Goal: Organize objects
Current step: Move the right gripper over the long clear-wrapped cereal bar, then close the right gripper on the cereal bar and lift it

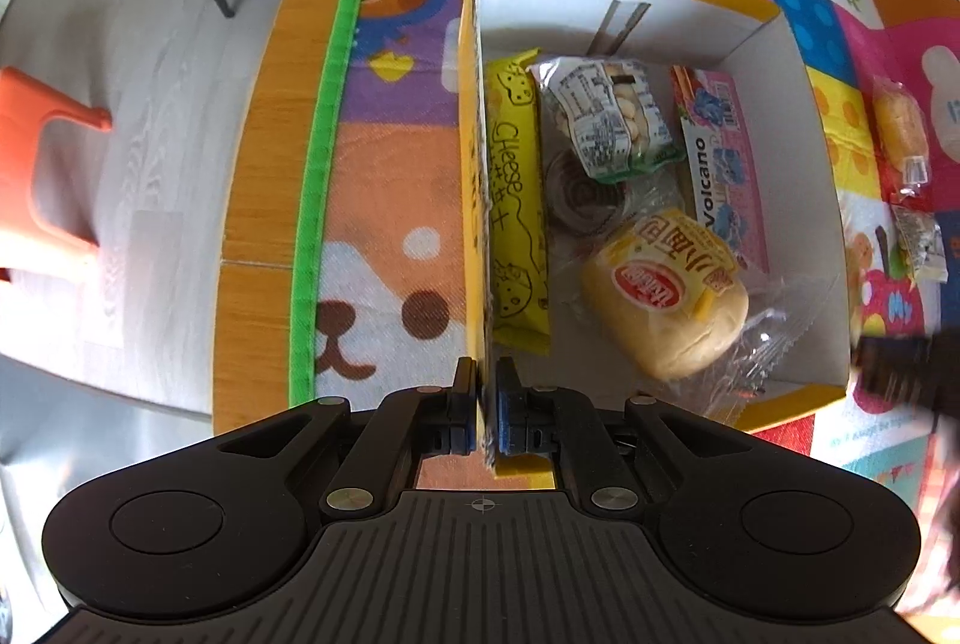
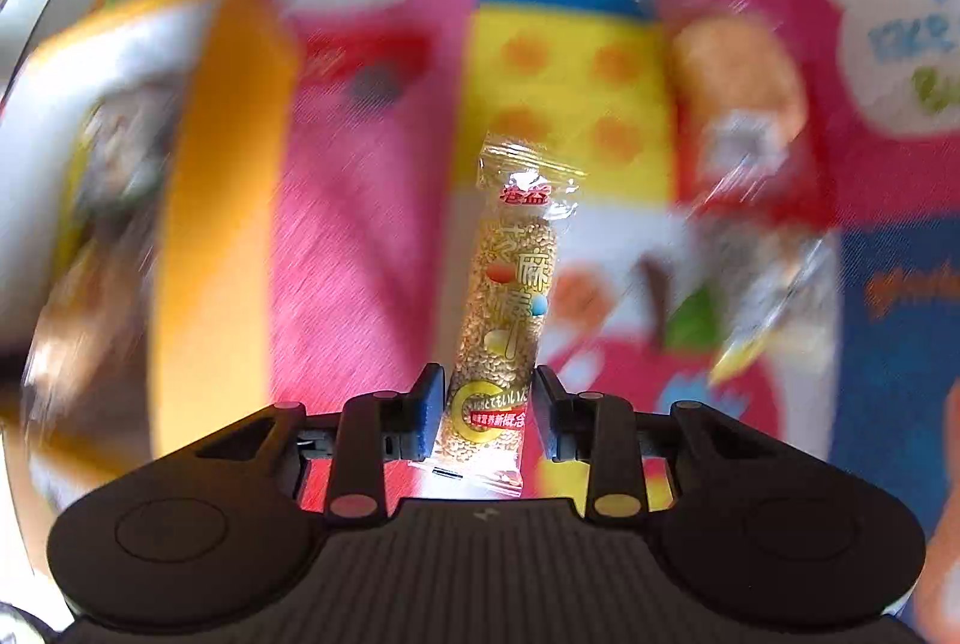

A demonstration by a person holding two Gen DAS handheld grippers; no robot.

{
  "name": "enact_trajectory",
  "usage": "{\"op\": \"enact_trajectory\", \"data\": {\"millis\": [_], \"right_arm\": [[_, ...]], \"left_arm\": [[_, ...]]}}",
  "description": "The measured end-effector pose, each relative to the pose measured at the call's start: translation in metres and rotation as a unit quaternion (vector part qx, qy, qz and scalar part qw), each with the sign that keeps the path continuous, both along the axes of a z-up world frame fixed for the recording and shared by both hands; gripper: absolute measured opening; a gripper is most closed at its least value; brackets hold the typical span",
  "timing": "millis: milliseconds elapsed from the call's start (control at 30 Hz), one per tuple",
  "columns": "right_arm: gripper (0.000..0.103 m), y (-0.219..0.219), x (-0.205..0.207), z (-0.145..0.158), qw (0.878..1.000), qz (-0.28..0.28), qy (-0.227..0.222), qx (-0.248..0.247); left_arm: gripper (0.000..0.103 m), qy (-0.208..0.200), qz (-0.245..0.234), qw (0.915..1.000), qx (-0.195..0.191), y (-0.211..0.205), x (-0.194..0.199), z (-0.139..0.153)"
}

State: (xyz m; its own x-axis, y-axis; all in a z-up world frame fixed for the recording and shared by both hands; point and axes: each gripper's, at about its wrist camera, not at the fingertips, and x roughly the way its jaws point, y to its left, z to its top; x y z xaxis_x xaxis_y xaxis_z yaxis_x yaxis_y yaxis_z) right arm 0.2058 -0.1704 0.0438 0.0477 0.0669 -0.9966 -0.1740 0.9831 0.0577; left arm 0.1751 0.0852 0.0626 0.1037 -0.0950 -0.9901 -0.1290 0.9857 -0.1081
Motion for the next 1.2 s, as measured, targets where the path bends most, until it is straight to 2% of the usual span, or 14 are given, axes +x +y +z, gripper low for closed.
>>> {"op": "enact_trajectory", "data": {"millis": [167,333,533,733,867,1133,1167,1200], "right_arm": [[0.031,0.012,-0.048,-0.001,0.999,-0.007,0.046,0.025],[0.032,0.015,-0.06,0.001,0.999,0.015,0.046,0.003],[0.032,0.018,-0.03,-0.005,0.998,0.019,0.05,-0.016],[0.031,0.018,0.011,0.005,0.999,0.001,0.018,-0.028],[0.032,0.012,0.014,0.0,0.999,-0.004,0.02,-0.035],[0.036,-0.007,-0.034,-0.002,1.0,-0.012,0.025,-0.015],[0.038,-0.012,-0.044,-0.002,0.999,-0.014,0.027,-0.01],[0.044,-0.016,-0.05,-0.001,0.999,-0.017,0.029,-0.005]], "left_arm": [[0.008,0.004,-0.013,0.9999,-0.005,0.001,0.001,-0.004],[0.008,0.005,-0.004,0.9999,-0.01,0.003,0.002,-0.005],[0.007,0.002,0.007,1.0,-0.003,0.001,0.004,-0.003],[0.007,0.001,0.004,1.0,0.001,0.0,0.003,-0.003],[0.008,0.004,0.008,1.0,-0.002,0.001,0.002,-0.005],[0.008,0.003,-0.004,1.0,0.0,0.0,0.002,-0.008],[0.008,0.003,-0.007,1.0,-0.001,0.0,0.001,-0.008],[0.008,0.004,-0.009,0.9999,-0.001,0.0,0.001,-0.008]]}}
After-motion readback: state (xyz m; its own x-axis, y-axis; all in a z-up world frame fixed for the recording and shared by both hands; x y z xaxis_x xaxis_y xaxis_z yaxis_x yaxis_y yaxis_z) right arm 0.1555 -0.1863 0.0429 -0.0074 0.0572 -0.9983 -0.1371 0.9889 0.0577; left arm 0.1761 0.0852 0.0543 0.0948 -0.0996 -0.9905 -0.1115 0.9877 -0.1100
